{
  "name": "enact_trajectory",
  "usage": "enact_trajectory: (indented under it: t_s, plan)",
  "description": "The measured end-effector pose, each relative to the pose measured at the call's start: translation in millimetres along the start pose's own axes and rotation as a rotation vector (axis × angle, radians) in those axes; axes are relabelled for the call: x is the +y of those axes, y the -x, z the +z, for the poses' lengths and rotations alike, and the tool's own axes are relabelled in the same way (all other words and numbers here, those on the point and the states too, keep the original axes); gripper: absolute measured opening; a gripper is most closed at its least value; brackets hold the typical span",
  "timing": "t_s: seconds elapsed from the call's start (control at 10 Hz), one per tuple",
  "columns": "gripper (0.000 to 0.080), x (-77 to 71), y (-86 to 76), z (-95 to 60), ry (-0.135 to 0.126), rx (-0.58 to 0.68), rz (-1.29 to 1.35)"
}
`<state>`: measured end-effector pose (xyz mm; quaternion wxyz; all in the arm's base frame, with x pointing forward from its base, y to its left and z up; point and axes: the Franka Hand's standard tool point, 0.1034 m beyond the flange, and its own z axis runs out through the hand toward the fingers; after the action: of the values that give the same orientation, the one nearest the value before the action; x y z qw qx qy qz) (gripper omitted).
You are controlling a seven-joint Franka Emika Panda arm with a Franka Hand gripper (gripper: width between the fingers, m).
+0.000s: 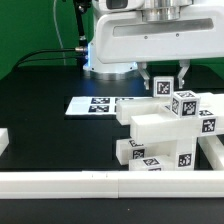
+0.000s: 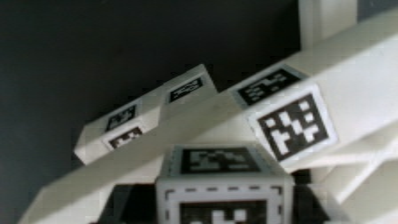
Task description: Assemble chair
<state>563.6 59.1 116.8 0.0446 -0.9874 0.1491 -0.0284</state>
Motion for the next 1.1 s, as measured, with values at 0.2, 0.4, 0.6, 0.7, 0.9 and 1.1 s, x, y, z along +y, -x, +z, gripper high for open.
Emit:
enact_trajectory:
  t_s: [0.2, 0.4, 0.6, 0.7, 0.9, 1.1]
  plan:
    - [0.0279, -0.4, 0.2, 0.2, -0.002, -0.001, 0.119]
    - [0.0279, -1.3, -2.8, 1.0, -0.007, 0.017, 0.352]
    - [0.0279, 2.1, -7.3, 1.0, -0.033, 0.029, 0.538]
    - [0.0281, 1.4, -8.0, 1.4, -0.051, 0.023, 0.713]
    - [0.0281, -1.2, -9.6, 1.6, -0.084, 0.016, 0.926]
    - [0.0281, -3.8, -9.3, 1.6, -0.100, 0.004, 1.060]
